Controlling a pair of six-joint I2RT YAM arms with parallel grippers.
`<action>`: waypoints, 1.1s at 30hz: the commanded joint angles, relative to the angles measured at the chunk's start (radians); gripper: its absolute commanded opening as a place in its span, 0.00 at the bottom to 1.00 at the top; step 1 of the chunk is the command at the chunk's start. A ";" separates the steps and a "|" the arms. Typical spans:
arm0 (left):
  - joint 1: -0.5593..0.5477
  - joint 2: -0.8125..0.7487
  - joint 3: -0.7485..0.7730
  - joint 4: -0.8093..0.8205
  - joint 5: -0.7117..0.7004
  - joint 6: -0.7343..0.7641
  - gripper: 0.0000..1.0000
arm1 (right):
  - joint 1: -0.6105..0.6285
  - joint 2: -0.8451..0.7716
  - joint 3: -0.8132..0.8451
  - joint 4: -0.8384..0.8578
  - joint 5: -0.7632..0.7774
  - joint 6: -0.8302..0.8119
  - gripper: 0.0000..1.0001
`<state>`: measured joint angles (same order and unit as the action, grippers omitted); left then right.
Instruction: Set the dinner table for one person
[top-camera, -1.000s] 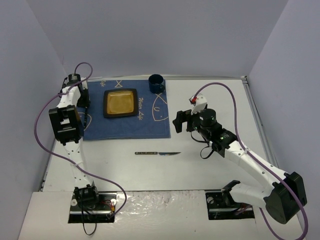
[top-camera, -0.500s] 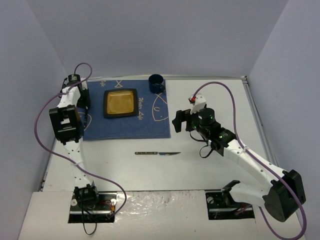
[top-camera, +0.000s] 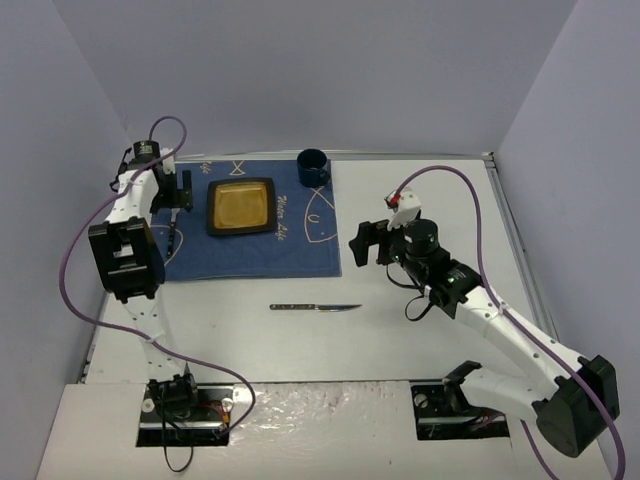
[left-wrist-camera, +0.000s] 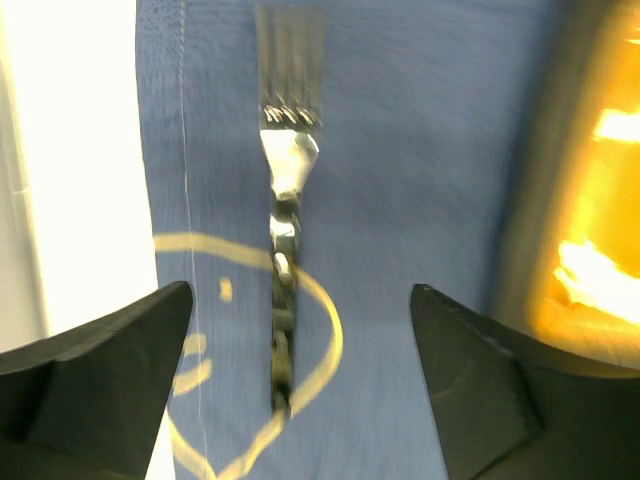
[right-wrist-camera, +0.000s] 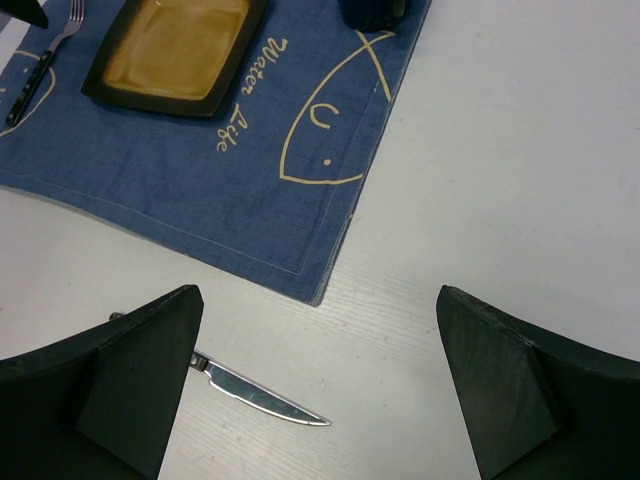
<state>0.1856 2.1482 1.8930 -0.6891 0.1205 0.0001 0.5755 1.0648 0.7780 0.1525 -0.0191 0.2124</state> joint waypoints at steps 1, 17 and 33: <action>-0.170 -0.292 -0.085 -0.023 -0.016 0.112 0.91 | -0.009 -0.117 0.014 0.018 0.104 0.034 1.00; -0.782 -0.503 -0.506 0.039 0.074 0.277 0.87 | -0.029 -0.350 -0.036 -0.175 0.159 0.158 1.00; -1.001 -0.303 -0.554 0.064 0.068 0.228 0.72 | -0.031 -0.462 0.010 -0.329 0.227 0.116 1.00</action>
<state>-0.8074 1.8620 1.3266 -0.6472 0.1774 0.2423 0.5495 0.6033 0.7382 -0.1934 0.1652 0.3463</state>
